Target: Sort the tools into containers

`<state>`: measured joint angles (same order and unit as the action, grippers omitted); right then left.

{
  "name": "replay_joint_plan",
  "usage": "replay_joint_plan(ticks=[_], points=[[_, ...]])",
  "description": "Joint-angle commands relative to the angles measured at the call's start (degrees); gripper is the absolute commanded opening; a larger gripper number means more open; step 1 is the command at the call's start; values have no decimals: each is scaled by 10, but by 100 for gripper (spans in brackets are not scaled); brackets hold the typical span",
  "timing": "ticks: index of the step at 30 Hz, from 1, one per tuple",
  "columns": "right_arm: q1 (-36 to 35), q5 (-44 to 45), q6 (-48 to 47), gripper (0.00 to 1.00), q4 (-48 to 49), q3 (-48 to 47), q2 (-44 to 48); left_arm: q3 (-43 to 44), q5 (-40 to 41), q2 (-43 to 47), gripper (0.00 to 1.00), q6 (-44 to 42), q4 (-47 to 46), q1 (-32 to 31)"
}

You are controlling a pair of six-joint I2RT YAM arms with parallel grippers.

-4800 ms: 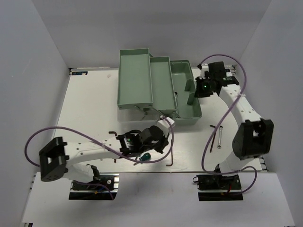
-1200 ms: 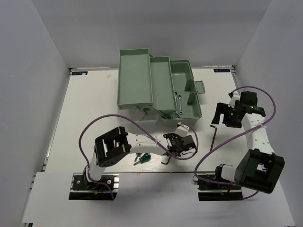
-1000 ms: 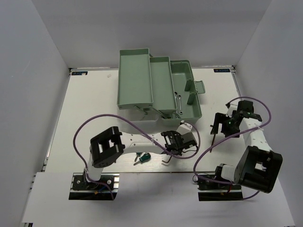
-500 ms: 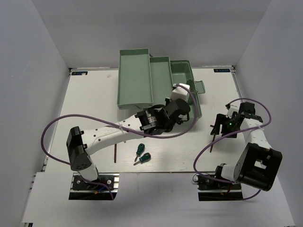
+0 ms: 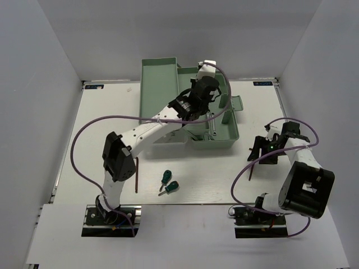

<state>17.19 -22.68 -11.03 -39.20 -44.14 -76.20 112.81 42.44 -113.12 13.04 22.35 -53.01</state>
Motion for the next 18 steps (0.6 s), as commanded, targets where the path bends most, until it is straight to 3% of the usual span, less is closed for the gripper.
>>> replay_joint_plan(ticks=[1,2,3,5,7,12,17,18], points=[[-2,-9,-6,67,4,-4,-18,53,-26,-31,7,-24,13,34],[-3,-3,0,65,6,-4,-28,53,-34,-44,17,-24,18,41],[-6,-1,6,64,11,-7,-39,53,-45,-44,44,-18,18,46],[-10,13,11,61,18,-9,-57,53,-53,-50,61,-18,18,57],[-20,28,29,56,24,-10,-80,58,-75,-50,71,-18,13,63],[-46,102,66,52,59,-22,-117,49,-110,-12,77,-28,2,63],[-80,177,99,46,94,-26,-140,-47,-141,120,79,-28,-18,50],[-83,186,106,44,94,-28,-145,-94,-148,183,79,-21,-18,50]])
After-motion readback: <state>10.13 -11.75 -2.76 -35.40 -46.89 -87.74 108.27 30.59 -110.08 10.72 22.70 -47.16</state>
